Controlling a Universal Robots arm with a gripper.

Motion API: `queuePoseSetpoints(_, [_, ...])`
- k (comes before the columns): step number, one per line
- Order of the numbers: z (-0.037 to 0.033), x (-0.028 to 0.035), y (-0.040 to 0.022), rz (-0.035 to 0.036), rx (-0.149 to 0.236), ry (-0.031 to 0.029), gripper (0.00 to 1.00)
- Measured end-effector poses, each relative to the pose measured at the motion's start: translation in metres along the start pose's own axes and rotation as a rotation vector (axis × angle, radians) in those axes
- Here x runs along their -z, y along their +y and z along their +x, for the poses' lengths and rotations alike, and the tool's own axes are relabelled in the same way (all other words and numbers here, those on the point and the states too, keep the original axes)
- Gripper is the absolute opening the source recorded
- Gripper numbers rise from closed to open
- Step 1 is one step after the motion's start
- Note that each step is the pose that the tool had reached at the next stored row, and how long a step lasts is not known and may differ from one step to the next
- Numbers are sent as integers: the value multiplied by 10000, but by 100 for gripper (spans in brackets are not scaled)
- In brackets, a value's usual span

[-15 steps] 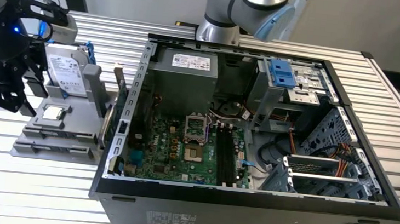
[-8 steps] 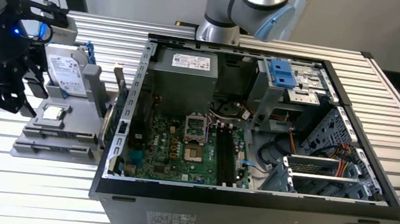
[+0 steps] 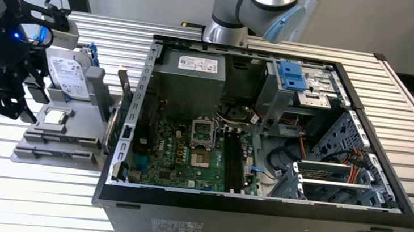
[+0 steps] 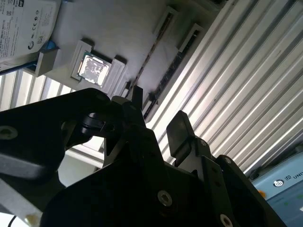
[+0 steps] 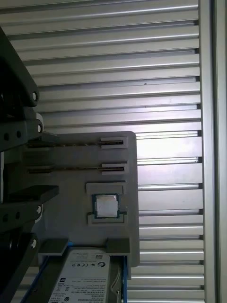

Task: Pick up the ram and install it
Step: 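Pick up the ram and move it above insertion slot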

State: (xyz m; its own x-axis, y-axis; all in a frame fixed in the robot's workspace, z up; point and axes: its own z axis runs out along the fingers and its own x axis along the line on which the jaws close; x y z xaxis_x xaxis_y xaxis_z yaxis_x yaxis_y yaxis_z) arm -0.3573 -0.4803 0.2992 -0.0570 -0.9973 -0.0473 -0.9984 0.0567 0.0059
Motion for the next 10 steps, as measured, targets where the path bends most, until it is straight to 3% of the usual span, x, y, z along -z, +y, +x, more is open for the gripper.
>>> queuePoseSetpoints(10, [1,-15,13,0,-1,0,100])
